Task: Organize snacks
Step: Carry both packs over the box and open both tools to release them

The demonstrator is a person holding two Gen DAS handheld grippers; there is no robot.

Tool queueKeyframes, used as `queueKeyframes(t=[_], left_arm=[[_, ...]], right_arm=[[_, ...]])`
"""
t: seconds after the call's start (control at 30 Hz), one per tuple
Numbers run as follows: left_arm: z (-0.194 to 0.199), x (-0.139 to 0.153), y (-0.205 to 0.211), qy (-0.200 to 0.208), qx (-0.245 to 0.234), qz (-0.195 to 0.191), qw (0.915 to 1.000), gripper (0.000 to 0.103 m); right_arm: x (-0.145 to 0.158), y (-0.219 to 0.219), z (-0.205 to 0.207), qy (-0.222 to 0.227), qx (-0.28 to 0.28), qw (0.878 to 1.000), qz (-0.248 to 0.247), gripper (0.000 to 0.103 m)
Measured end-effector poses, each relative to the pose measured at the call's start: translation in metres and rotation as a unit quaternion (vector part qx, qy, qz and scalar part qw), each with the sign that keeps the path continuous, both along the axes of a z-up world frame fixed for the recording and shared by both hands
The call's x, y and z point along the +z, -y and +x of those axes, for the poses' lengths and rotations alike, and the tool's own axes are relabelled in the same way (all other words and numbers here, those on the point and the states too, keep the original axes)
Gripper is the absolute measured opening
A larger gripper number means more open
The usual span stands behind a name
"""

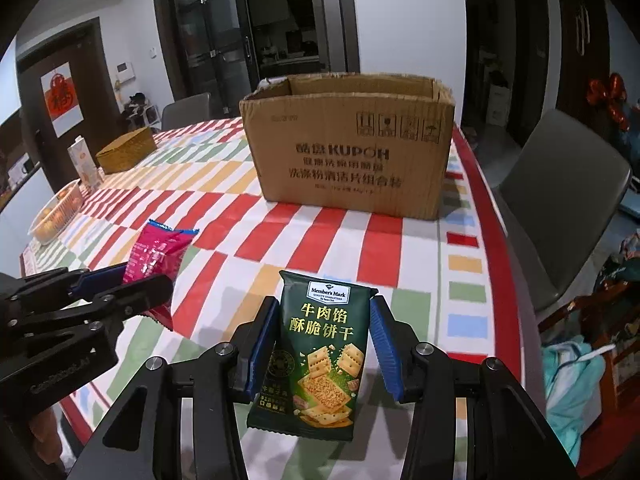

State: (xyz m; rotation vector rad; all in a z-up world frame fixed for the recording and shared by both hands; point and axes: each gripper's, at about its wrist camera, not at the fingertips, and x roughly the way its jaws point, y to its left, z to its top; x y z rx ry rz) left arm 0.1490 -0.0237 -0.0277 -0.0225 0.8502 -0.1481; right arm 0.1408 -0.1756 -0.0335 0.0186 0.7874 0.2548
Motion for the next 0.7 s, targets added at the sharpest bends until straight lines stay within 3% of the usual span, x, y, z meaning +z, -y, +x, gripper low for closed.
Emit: queueKeyframes(t=[0.3, 0.7], left_arm=[[0.029, 0.033, 0.004, 0.03, -0.03, -0.022, 0.9989, 0.033], [0.091, 0.091, 0.017, 0.092, -0.052, -0.005, 0.9944, 0.033]], right_arm=[[0.04, 0.006, 0.015, 0.041, -0.01, 0.999, -0.007, 0.047], [0.1, 0.016, 0.066, 0.107, -0.021, 0.994, -0.012, 0.047]])
